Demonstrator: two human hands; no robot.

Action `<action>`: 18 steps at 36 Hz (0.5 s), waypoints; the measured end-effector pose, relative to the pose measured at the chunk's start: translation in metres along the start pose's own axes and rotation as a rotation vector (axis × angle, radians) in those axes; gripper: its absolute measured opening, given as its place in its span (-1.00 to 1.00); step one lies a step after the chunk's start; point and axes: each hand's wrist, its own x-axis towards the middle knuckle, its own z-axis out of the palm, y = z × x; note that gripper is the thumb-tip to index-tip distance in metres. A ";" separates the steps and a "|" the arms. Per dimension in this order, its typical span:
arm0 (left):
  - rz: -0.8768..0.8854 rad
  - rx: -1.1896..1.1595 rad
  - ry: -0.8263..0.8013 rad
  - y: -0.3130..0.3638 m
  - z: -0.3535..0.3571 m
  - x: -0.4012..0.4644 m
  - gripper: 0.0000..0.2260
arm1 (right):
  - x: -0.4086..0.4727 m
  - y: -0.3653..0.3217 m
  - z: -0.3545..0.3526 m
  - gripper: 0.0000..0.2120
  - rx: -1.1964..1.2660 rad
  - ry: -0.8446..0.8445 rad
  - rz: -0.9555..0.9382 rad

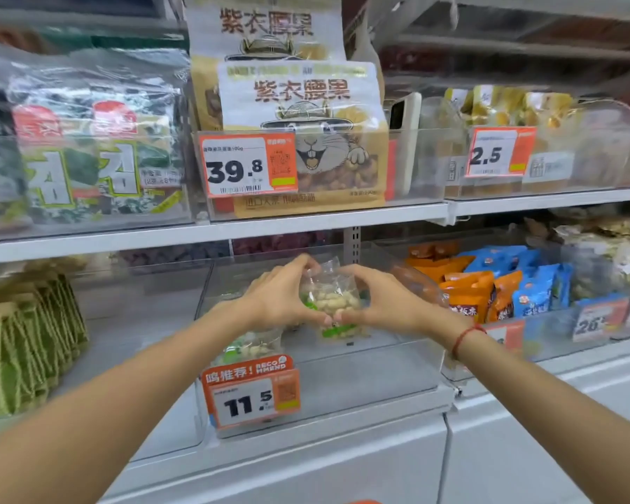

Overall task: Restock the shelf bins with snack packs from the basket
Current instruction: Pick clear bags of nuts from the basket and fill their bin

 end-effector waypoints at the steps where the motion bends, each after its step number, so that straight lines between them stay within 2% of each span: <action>1: -0.022 0.023 0.012 -0.003 0.003 0.005 -0.33 | 0.009 0.003 0.001 -0.31 -0.042 -0.019 0.016; 4: -0.057 0.050 -0.011 -0.014 0.010 0.021 -0.32 | 0.033 0.006 0.000 -0.32 -0.124 -0.093 0.069; 7: -0.094 0.064 -0.076 -0.029 0.017 0.037 -0.35 | 0.061 0.012 0.006 -0.28 -0.175 -0.250 0.188; 12: -0.186 0.039 -0.220 -0.048 0.028 0.055 -0.22 | 0.098 0.027 0.037 -0.21 -0.085 -0.461 0.351; 15: -0.213 0.106 -0.265 -0.054 0.024 0.063 -0.31 | 0.103 0.036 0.058 -0.16 0.005 -0.423 0.363; 18: -0.236 0.118 -0.221 -0.060 0.025 0.070 -0.35 | 0.100 0.042 0.066 -0.20 0.093 -0.314 0.353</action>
